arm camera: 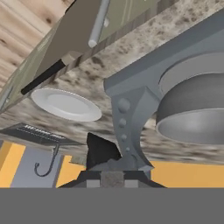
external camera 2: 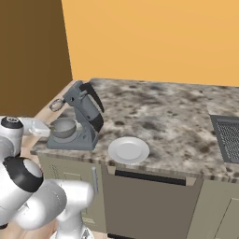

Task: Add butter and sugar cubes to the stand mixer bowl and then turn on the stand mixer to begin making frosting.

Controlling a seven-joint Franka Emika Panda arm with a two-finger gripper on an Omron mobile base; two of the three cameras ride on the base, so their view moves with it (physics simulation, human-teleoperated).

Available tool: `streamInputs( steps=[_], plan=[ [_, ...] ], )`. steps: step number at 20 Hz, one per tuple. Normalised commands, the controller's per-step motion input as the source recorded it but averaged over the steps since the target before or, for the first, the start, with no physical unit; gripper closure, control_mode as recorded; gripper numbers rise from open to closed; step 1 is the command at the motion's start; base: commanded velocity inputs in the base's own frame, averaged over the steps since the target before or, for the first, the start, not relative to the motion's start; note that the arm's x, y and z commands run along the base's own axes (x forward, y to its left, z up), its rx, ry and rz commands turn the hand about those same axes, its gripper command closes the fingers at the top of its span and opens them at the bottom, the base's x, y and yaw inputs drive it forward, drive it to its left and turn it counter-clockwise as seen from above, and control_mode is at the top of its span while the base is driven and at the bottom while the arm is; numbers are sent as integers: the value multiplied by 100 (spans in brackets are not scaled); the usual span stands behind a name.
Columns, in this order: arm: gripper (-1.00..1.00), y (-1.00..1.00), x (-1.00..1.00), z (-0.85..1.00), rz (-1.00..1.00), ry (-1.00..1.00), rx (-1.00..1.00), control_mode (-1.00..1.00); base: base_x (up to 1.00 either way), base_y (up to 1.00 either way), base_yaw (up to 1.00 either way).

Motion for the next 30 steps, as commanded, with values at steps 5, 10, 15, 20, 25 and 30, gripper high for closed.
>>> streamInputs(
  steps=[5, 10, 15, 20, 25, 30],
  plan=[
    [100, 0, 24, -13, 5, 0, 0, -100, 0, 0, 0],
    [100, 0, 20, -19, 5, 0, 0, -100, 0, 0, 0],
    [100, 0, 13, -9, 5, 2, 2, -100, 0, 0, 0],
    [100, 0, 7, -5, 4, 2, 1, -100, 0, 0, 0],
    [100, 2, 16, -8, 5, 4, 1, -100, 0, 0, 0],
    [100, 4, 21, -8, 7, 4, 2, -100, 0, 0, 0]
  ],
)
